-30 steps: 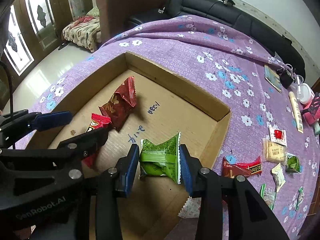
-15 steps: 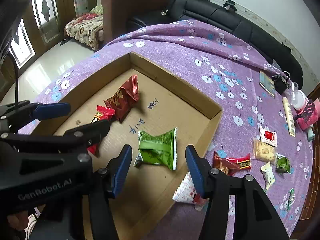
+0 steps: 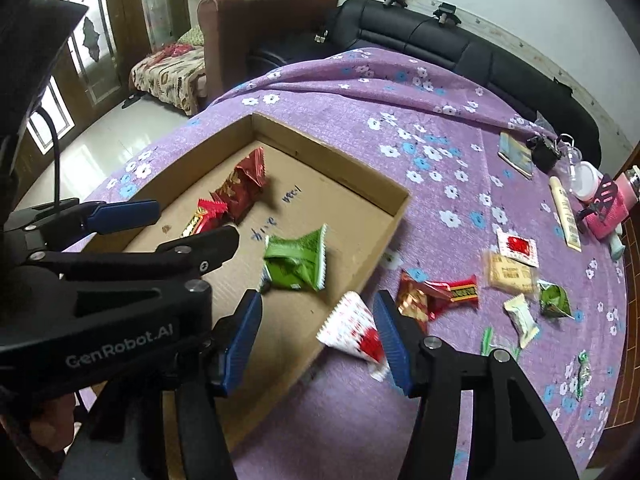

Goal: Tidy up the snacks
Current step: 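Move both grippers back over the table toward the remaining snacks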

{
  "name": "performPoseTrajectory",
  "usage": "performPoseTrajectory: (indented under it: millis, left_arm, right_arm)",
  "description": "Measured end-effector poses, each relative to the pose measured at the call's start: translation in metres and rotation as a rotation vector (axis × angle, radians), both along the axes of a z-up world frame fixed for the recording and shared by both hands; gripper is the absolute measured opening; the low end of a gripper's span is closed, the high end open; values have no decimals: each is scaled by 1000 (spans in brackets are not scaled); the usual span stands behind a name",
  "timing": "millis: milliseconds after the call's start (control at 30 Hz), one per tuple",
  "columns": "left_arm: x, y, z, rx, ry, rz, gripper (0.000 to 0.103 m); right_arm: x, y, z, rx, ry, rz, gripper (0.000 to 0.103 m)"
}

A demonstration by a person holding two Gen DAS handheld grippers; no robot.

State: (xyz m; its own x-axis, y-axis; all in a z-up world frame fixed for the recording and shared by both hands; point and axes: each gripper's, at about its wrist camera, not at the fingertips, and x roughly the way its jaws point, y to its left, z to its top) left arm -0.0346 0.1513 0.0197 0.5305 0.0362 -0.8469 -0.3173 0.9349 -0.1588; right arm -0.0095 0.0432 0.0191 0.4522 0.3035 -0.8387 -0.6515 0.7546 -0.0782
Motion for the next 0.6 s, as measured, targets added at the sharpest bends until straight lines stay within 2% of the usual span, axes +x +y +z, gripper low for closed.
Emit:
performPoseTrajectory:
  millis: [200,600]
  left_arm:
    - [0,-42,4,18,-12,-3,72]
    - [24,-125,4,44,-4,-111,72]
  right_arm:
    - [1,-40,5,22,3,-3,58]
    - [13,-123,5,69,28,-108,58]
